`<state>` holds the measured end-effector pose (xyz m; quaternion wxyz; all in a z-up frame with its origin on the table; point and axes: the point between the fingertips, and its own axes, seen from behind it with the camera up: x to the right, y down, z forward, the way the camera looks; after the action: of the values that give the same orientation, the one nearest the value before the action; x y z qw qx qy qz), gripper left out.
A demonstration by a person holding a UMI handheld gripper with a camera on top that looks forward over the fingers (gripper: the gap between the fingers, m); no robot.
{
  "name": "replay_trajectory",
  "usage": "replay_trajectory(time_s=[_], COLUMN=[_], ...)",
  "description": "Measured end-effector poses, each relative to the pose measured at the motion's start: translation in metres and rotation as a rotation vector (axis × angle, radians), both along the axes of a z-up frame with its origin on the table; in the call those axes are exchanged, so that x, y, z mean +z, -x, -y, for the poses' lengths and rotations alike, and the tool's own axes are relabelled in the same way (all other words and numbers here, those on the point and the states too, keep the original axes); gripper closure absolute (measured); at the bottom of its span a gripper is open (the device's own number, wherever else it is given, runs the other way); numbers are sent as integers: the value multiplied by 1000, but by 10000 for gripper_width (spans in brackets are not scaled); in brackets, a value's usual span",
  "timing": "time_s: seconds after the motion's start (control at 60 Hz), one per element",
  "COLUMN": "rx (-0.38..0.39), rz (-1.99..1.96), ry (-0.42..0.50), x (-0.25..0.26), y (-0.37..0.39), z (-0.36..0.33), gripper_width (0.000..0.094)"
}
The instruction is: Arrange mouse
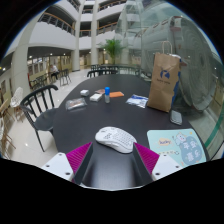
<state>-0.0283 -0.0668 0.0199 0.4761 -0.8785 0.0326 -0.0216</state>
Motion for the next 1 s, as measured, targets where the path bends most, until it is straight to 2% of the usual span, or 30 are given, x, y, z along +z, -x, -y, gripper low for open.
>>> replay_trajectory(time_s=[0.05, 0.067, 0.1, 0.15, 0.25, 0.417, 0.5, 0.55, 0.6, 0.767, 0.883, 0.933, 1.0], rx=[13, 12, 29, 29, 43, 85, 74, 67, 36, 17, 60, 63, 27], rz=[1, -2, -27, -35, 32, 11, -2, -8, 3, 56, -27, -37, -18], ry=[45, 55, 70, 85, 57, 93, 93, 88, 86, 73, 34, -46, -157], x=[-14, -22, -28, -34, -35, -38, -38, -38, -38, -38, -17, 20, 80], y=[-5, 18, -11, -14, -30, -32, -36, -38, -47, -48, -30, -32, -55], z=[0, -8, -7, -10, -28, -59, -82, -97, -109, -118, -107, -102, -84], gripper_width=[94, 95, 94, 92, 89, 84, 98, 160, 320, 546, 569, 570, 570])
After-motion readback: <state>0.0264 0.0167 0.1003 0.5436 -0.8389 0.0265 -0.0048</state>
